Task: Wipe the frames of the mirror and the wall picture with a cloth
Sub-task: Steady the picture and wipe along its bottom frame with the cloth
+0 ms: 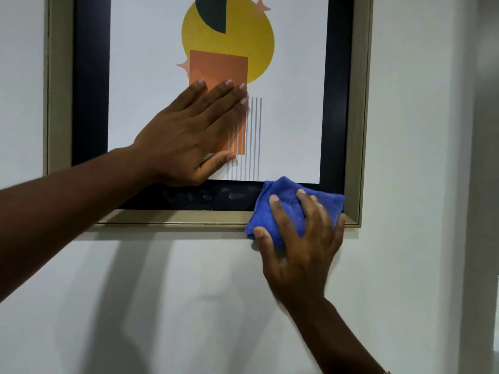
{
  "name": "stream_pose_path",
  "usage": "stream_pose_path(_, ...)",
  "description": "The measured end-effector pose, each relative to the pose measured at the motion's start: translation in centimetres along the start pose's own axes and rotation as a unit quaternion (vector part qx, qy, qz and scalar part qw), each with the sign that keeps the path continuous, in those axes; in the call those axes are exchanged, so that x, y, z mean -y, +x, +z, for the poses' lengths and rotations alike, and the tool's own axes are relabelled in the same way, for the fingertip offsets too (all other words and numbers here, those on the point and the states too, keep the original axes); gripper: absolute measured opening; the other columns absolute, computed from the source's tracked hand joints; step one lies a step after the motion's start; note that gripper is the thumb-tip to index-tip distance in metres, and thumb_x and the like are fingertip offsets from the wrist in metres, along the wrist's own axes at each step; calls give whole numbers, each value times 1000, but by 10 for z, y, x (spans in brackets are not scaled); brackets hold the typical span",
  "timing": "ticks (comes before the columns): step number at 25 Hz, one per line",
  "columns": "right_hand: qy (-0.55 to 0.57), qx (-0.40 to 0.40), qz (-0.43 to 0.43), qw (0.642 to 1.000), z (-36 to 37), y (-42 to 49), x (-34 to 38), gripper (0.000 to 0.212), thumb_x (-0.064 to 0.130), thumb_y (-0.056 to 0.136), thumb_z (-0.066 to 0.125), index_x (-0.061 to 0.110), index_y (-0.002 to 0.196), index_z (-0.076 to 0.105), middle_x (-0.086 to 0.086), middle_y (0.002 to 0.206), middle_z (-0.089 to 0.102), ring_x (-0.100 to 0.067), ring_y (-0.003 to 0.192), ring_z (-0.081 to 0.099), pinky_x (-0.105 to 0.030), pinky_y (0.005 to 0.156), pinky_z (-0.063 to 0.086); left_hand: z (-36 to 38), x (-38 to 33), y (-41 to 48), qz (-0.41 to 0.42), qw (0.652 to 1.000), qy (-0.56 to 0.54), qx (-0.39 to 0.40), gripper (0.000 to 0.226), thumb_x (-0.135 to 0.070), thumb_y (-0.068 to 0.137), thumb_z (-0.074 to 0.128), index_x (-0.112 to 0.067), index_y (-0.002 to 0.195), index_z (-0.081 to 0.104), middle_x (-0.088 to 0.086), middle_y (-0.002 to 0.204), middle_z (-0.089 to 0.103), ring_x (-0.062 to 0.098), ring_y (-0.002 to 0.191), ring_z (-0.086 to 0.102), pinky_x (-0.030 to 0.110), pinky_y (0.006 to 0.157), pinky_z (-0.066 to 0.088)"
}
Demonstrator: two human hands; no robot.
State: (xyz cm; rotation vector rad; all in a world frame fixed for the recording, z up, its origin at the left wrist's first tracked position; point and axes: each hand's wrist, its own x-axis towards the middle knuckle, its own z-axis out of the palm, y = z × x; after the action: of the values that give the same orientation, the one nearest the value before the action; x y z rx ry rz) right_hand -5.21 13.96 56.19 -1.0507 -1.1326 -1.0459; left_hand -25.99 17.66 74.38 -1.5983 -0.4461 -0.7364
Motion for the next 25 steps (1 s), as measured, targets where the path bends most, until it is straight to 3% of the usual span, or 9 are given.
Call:
stream_pose_path(3, 13, -4, -32, 999, -9, -6, -20, 46, 53, 98, 42, 25, 133, 52, -14, 144, 52, -30, 137, 41, -67, 114, 26, 0, 4, -8, -10, 1000, 2, 4, 78, -59, 95, 18, -8, 154, 9, 14, 164, 13, 28, 153, 8, 49, 124, 12)
stream_pose_path(7, 43, -41, 91, 994, 2, 8, 12, 53, 58, 96, 40, 20, 126, 62, -14, 141, 53, -31, 137, 40, -63, 121, 14, -2, 3, -12, -19, 1000, 0, 5, 80, -60, 95, 18, -8, 154, 9, 15, 164, 12, 29, 152, 8, 50, 124, 12)
stream_pose_path(11, 41, 14, -18, 999, -5, -11, 4, 48, 56, 98, 37, 22, 129, 53, -14, 144, 51, -30, 140, 38, -63, 119, 20, -1, 17, -16, 3, 1000, 1, 5, 81, -62, 94, 16, -10, 155, 6, 14, 165, 10, 27, 153, 7, 50, 124, 11)
stream_pose_path(13, 35, 15, -16, 999, -10, -11, -10, 51, 55, 98, 36, 19, 130, 52, -15, 143, 51, -31, 140, 38, -67, 115, 23, -1, 23, -17, 2, 1000, 3, 4, 82, -62, 93, 16, -10, 155, 5, 14, 165, 9, 27, 153, 6, 50, 124, 9)
stream_pose_path(16, 23, 7, 77, 997, -1, 2, 23, 58, 60, 96, 36, 18, 132, 53, -14, 149, 45, -31, 144, 33, -64, 121, 11, 0, 24, -17, 0, 1000, 8, -5, 82, -62, 94, 17, -9, 154, 5, 15, 165, 9, 28, 153, 6, 51, 124, 10)
stream_pose_path(20, -19, 75, -9, 997, 3, -22, 48, 67, 65, 95, 30, 21, 145, 39, -10, 161, 28, -27, 153, 15, -52, 125, -2, -1, 25, -18, 5, 1000, -4, -9, 82, -63, 94, 13, -8, 154, 5, 15, 164, 9, 28, 153, 7, 51, 124, 9)
stream_pose_path(23, 21, 30, 19, 999, -3, -20, 32, 60, 57, 97, 35, 16, 137, 49, -12, 155, 39, -28, 150, 24, -51, 125, 2, -1, 23, -18, 1, 1000, -8, -6, 82, -63, 93, 12, -8, 154, 4, 15, 165, 8, 28, 153, 5, 51, 124, 8)
stream_pose_path(25, 39, -42, 64, 996, 7, 2, 39, 46, 48, 98, 42, 12, 117, 64, -15, 138, 57, -30, 139, 42, -52, 124, 7, -1, 23, -18, 0, 1000, -13, -8, 82, -63, 94, 12, -7, 154, 4, 15, 165, 7, 28, 153, 4, 52, 124, 8)
